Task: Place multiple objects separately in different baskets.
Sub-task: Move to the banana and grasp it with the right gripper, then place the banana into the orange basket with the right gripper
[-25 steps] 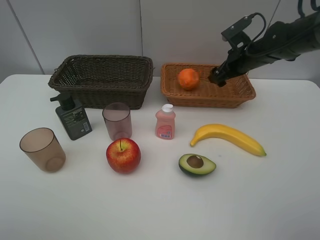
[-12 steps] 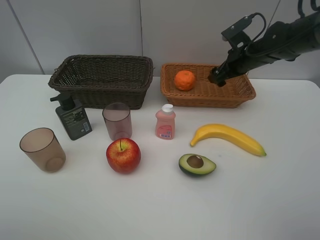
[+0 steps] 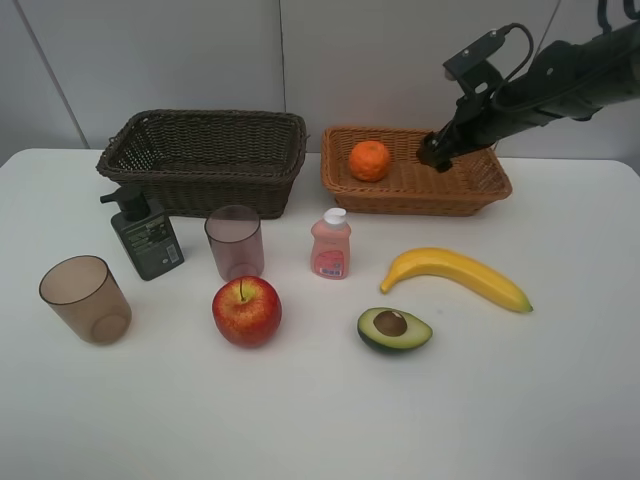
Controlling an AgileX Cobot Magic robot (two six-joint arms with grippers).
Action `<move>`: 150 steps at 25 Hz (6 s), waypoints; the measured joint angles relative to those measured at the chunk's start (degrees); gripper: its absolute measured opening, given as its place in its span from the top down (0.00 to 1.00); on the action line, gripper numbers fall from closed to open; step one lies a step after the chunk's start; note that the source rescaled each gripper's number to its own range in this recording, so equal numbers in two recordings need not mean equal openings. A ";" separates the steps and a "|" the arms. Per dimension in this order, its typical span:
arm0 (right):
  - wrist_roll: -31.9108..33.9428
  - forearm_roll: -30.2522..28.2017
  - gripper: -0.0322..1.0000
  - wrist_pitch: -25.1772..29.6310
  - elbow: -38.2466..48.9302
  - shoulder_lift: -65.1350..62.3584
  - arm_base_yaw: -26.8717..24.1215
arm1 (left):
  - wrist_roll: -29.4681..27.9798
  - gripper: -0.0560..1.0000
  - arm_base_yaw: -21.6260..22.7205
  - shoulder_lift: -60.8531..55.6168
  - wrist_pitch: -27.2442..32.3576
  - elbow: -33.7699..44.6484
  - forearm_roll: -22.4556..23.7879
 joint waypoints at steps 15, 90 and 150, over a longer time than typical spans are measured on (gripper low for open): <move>0.00 -6.43 0.00 19.71 0.39 -11.30 0.00 | 0.00 0.00 0.00 0.00 0.00 0.00 0.00; 0.00 -10.56 0.93 25.59 17.19 -3.07 0.00 | 0.00 0.00 0.00 0.00 0.00 0.00 0.00; -0.02 -8.77 0.93 44.21 -29.75 11.22 0.00 | 0.00 0.00 0.00 0.00 0.00 0.00 0.00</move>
